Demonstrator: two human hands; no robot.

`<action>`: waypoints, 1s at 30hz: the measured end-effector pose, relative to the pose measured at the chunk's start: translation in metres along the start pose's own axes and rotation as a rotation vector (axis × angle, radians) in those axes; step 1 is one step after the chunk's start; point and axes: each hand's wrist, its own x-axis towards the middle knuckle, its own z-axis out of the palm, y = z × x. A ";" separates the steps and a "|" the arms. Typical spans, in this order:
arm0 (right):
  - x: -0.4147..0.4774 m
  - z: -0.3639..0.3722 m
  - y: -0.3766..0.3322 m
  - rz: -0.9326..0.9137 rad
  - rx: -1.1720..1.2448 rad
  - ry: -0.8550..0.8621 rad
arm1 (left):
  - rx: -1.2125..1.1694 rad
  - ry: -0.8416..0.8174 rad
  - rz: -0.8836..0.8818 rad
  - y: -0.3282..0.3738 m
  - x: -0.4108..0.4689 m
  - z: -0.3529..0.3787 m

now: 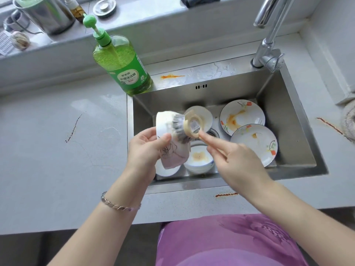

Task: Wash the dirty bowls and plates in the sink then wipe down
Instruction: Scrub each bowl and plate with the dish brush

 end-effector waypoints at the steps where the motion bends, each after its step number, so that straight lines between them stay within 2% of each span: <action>1: -0.008 0.006 -0.001 -0.029 -0.056 0.032 | -0.062 0.040 -0.013 0.001 0.002 0.002; 4: -0.033 0.019 -0.002 -0.066 -0.140 -0.034 | -0.187 0.129 -0.030 0.006 0.005 0.005; 7: -0.026 0.020 0.001 -0.095 -0.244 0.050 | -0.181 0.128 -0.023 0.007 0.001 0.006; 10: 0.000 0.011 -0.004 -0.040 -0.275 0.109 | -0.134 0.098 0.000 0.007 -0.002 0.006; 12: -0.001 0.011 -0.007 -0.057 -0.227 0.131 | -0.135 0.102 0.002 0.010 -0.001 0.006; 17: -0.035 0.023 -0.003 -0.119 -0.230 0.001 | -0.172 0.151 0.002 0.017 0.002 0.005; 22: -0.003 0.009 -0.009 -0.126 -0.196 0.213 | -0.181 0.141 0.039 0.019 -0.004 0.010; 26: -0.031 0.023 -0.006 -0.157 -0.172 0.062 | -0.210 0.187 0.042 0.022 -0.003 0.008; 28: -0.027 0.020 -0.006 -0.118 -0.152 0.074 | -0.219 0.194 0.048 0.021 -0.003 0.008; 30: -0.009 0.016 -0.004 -0.016 0.025 0.100 | -0.250 0.192 0.047 0.021 -0.004 0.011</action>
